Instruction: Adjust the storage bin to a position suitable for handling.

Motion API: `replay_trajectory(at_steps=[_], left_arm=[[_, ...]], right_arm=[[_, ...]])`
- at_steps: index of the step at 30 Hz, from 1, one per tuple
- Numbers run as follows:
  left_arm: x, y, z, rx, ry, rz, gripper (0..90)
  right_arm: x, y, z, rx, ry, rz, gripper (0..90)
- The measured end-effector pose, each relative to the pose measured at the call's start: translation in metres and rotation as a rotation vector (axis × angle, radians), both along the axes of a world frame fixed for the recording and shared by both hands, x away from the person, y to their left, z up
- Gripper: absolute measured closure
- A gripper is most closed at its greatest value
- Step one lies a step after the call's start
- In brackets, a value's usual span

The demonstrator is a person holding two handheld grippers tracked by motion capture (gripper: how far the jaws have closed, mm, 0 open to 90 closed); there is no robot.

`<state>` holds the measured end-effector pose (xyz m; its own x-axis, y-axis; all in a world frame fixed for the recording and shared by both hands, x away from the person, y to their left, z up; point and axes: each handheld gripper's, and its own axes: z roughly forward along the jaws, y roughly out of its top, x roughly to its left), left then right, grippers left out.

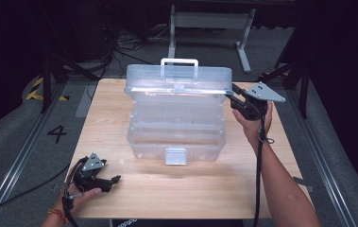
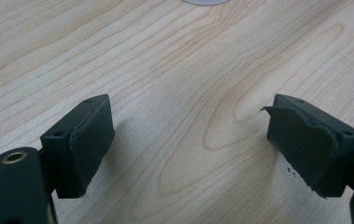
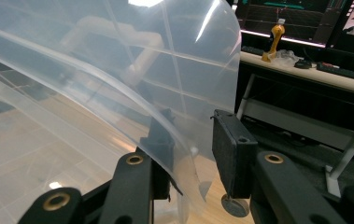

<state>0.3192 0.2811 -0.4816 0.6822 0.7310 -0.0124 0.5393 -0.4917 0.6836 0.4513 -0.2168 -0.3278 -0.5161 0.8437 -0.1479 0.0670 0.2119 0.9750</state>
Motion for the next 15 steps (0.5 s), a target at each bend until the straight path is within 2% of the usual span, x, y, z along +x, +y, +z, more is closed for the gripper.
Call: replay_trajectory(at_steps=[2, 6, 9, 10, 15], left_arm=[[0.000, 0.000, 0.000, 0.004, 0.003, 0.000, 15.3], [0.000, 0.000, 0.000, 0.007, -0.003, -0.001, 15.3], [0.001, 0.000, 0.001, 0.006, 0.005, -0.003, 15.0], [0.001, 0.001, 0.001, 0.012, -0.004, -0.007, 14.9], [0.001, 0.000, 0.000, -0.002, 0.011, 0.002, 14.8]], right_arm=[[0.003, 0.000, 0.001, 0.015, 0.006, -0.004, 69.9], [0.006, 0.001, 0.004, 0.010, 0.007, -0.021, 70.5], [0.009, 0.001, 0.004, 0.033, 0.011, -0.020, 70.5], [0.010, 0.001, 0.005, 0.034, 0.015, -0.020, 70.6], [0.013, 0.003, 0.008, 0.025, 0.017, -0.031, 71.2]])
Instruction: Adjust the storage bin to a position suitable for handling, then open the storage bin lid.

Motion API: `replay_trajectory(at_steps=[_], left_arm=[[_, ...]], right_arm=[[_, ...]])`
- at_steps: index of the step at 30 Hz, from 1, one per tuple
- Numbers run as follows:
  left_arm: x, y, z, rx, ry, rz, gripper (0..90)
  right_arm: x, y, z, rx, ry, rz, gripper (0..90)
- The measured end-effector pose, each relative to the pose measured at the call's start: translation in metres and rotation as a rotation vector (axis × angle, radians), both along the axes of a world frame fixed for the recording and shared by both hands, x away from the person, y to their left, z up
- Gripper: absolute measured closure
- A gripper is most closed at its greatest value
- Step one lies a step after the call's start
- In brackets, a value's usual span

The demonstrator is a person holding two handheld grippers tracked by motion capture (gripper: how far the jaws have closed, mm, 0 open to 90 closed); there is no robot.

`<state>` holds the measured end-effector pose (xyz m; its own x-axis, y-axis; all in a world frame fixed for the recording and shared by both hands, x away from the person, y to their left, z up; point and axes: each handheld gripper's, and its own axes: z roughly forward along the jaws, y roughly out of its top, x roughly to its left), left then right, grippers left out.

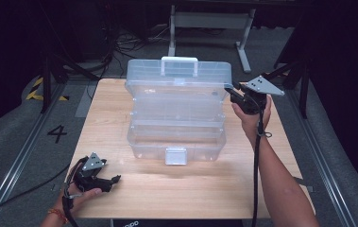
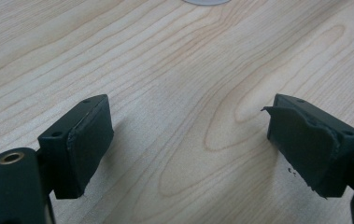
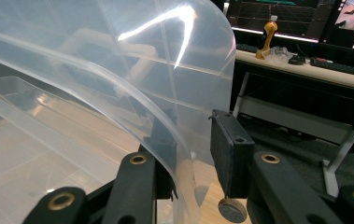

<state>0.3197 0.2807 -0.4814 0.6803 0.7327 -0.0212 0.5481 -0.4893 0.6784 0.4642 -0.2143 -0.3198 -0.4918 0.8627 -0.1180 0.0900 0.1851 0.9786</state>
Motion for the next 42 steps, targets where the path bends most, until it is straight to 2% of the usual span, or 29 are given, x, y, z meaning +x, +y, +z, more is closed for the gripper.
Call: replay_trajectory(at_steps=[17, 28, 31, 35, 42], left_arm=[[0.001, 0.000, 0.000, 0.007, -0.004, -0.005, 14.5], [0.002, 0.000, 0.000, 0.015, -0.014, -0.008, 14.4], [0.003, -0.001, 0.000, 0.004, -0.004, -0.002, 14.2], [0.004, -0.001, 0.000, 0.007, -0.003, -0.010, 13.9], [0.003, -0.002, 0.000, 0.007, -0.002, 0.003, 14.0]], right_arm=[[0.015, 0.001, 0.009, -0.004, 0.025, -0.011, 71.9], [0.022, 0.002, 0.013, -0.026, 0.034, -0.013, 72.1], [0.025, 0.002, 0.013, -0.014, 0.034, -0.016, 72.1], [0.029, 0.002, 0.015, -0.011, 0.039, -0.019, 72.3], [0.031, 0.003, 0.014, 0.007, 0.032, -0.025, 73.0]])
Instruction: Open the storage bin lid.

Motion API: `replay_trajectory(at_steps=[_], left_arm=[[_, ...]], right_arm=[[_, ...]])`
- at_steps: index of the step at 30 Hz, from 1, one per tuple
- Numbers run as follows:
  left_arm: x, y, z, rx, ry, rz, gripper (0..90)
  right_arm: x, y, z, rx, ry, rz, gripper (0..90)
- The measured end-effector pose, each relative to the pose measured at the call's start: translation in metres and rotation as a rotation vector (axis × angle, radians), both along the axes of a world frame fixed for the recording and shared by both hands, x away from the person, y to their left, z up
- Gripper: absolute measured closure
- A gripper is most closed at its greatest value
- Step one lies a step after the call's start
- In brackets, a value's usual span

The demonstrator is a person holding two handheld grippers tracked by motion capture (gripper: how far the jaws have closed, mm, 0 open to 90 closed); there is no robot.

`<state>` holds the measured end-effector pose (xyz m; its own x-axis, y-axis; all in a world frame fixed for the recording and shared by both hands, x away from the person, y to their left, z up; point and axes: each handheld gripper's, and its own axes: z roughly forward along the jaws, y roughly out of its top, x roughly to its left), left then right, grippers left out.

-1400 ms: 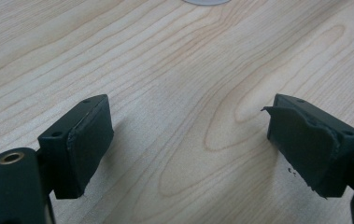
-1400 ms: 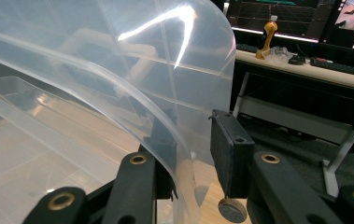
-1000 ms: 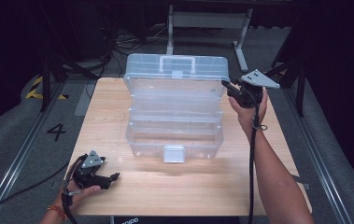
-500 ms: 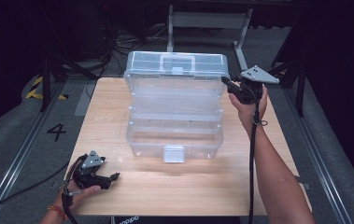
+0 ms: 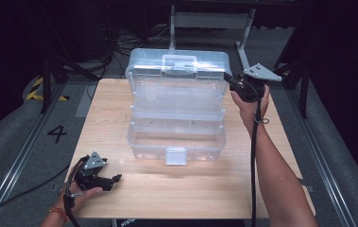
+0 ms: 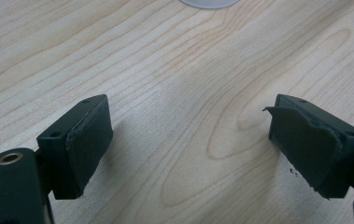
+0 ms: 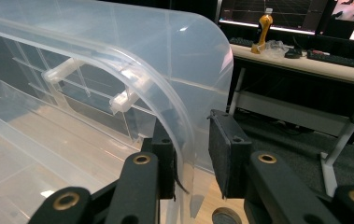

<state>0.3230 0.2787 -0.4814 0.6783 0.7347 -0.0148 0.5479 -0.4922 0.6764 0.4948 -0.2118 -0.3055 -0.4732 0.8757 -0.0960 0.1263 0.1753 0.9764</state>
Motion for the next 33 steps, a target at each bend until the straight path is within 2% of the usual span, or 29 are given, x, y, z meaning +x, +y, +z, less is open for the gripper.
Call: replay_trajectory(at_steps=[9, 11, 13, 17, 18, 22, 27, 33], left_arm=[[-0.001, 0.000, 0.001, 0.012, -0.005, 0.003, 14.2], [-0.001, 0.000, 0.000, 0.005, -0.005, 0.003, 14.3], [-0.001, 0.000, 0.000, 0.006, -0.004, 0.004, 14.3], [-0.001, 0.000, 0.000, 0.001, 0.000, 0.009, 14.3], [-0.001, 0.000, 0.000, 0.002, -0.001, 0.008, 14.3], [-0.001, 0.000, 0.000, 0.000, -0.003, 0.009, 14.3], [-0.001, 0.000, 0.000, -0.002, -0.007, 0.009, 14.3], [-0.001, 0.000, 0.000, -0.003, -0.006, 0.009, 14.3]], right_arm=[[-0.004, 0.003, 0.005, -0.012, -0.048, -0.019, 75.3], [-0.003, 0.002, 0.007, -0.020, -0.051, -0.029, 80.2], [0.000, 0.001, 0.007, -0.033, -0.047, -0.037, 84.0], [0.008, 0.001, 0.009, -0.036, -0.036, -0.038, 84.5], [0.016, 0.000, 0.010, -0.032, -0.019, -0.033, 84.8], [0.027, 0.001, 0.012, -0.028, -0.001, -0.034, 85.0], [0.034, -0.001, 0.011, -0.005, 0.014, -0.035, 85.1], [0.038, 0.002, 0.013, -0.026, 0.020, -0.045, 85.0]])
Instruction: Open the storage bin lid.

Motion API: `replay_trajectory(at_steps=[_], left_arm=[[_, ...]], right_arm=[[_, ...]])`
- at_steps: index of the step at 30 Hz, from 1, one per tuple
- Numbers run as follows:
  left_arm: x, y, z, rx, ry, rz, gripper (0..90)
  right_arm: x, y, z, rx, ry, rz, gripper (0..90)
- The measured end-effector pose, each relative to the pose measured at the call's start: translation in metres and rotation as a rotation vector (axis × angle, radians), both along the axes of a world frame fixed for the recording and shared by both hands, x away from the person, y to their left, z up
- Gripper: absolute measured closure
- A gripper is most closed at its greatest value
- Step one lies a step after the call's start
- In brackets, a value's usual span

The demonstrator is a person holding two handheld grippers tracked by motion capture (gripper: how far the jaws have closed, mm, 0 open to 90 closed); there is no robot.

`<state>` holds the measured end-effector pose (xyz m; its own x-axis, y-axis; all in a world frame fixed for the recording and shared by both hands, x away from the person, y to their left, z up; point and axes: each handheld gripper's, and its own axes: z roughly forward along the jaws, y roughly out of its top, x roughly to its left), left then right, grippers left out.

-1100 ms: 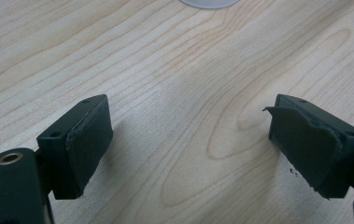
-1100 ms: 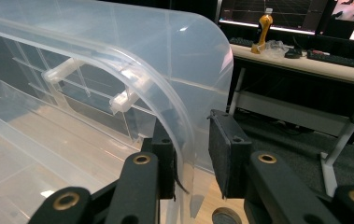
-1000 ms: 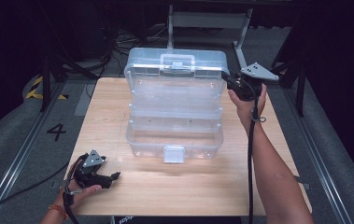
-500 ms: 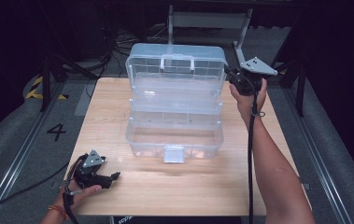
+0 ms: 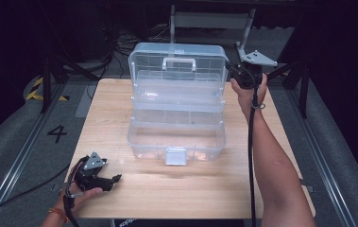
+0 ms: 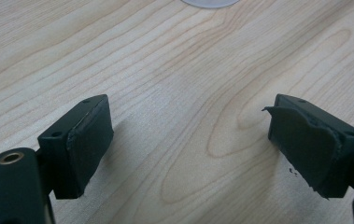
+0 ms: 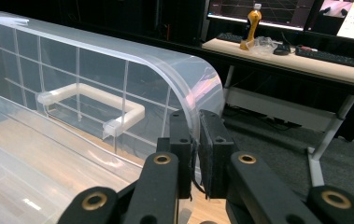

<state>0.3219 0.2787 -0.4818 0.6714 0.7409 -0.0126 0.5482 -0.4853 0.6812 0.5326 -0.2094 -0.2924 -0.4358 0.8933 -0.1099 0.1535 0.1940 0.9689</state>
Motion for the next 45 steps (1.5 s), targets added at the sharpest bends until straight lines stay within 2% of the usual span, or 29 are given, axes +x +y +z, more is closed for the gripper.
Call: replay_trajectory(at_steps=[24, 45], left_arm=[[0.000, 0.000, 0.000, 0.001, -0.001, -0.001, 14.3], [0.001, 0.001, 0.000, 0.003, -0.003, -0.008, 14.3]], right_arm=[[0.018, -0.002, 0.000, 0.006, 0.035, 0.006, 84.9], [0.036, 0.000, 0.001, -0.012, 0.078, -0.002, 84.5]])
